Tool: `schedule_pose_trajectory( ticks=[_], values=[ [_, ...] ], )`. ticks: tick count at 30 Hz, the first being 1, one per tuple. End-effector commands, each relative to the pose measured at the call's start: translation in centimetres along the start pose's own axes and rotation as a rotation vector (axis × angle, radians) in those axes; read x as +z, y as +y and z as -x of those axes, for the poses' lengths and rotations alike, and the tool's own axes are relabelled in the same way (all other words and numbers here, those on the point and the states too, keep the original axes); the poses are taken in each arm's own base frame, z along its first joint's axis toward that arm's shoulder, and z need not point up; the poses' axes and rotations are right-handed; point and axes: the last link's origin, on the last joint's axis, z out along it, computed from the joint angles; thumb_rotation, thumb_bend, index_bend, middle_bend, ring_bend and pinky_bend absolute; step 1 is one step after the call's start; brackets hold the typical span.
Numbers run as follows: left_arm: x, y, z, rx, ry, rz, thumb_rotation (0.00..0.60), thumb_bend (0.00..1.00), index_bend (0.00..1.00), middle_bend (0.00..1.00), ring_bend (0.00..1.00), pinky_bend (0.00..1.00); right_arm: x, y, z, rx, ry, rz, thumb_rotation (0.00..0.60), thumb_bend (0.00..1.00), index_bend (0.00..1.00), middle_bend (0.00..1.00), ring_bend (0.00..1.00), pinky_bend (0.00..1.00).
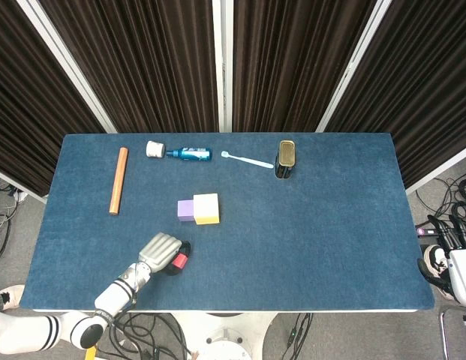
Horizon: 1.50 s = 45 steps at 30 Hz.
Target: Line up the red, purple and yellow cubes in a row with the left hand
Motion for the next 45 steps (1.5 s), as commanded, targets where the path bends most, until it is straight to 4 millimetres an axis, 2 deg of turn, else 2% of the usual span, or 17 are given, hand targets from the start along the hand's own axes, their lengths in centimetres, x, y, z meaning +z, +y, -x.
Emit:
schedule_pose_trajectory(
  ticks=[1, 12, 17, 21, 27, 34, 45],
  values=[
    [-0.1, -0.1, 0.0, -0.011, 0.010, -0.011, 0.600, 0.30, 0.53, 0.96, 0.98, 1.00, 0.0, 0.0, 0.0, 0.000, -0.001, -0.001, 0.600, 0.24, 0.08, 0.16, 0.02, 0.16],
    [-1.2, -1.1, -1.5, -0.049, 0.058, -0.042, 0.600, 0.31, 0.54, 0.96, 0.98, 1.00, 0.1, 0.0, 0.1, 0.004, -0.002, -0.008, 0.600, 0.24, 0.08, 0.16, 0.02, 0.16],
    [-1.7, -2.6, -2.9, -0.062, 0.102, -0.105, 0.600, 0.31, 0.54, 0.96, 0.98, 1.00, 0.1, 0.0, 0.0, 0.003, 0.002, -0.010, 0.600, 0.24, 0.08, 0.16, 0.02, 0.16],
    [-1.4, -4.2, -4.2, -0.094, 0.127, -0.177, 0.600, 0.31, 0.54, 0.96, 0.98, 1.00, 0.2, 0.0, 0.1, 0.005, -0.003, -0.013, 0.600, 0.24, 0.08, 0.16, 0.02, 0.16],
    [0.7, -5.6, -5.8, -0.112, 0.131, -0.267, 0.600, 0.31, 0.54, 0.95, 0.98, 1.00, 0.2, -0.2, 0.2, 0.008, -0.003, -0.021, 0.600, 0.24, 0.08, 0.16, 0.02, 0.16],
    [3.6, -5.7, -7.0, -0.122, 0.130, -0.334, 0.600, 0.31, 0.54, 0.95, 0.98, 1.00, 0.0, -0.2, 0.1, 0.006, -0.003, -0.018, 0.600, 0.24, 0.08, 0.16, 0.02, 0.16],
    [6.4, -5.4, -6.8, -0.118, 0.096, -0.408, 0.600, 0.31, 0.53, 0.95, 0.98, 1.00, -0.2, 0.0, 0.0, 0.004, 0.000, -0.006, 0.600, 0.24, 0.08, 0.16, 0.02, 0.16]
  ],
)
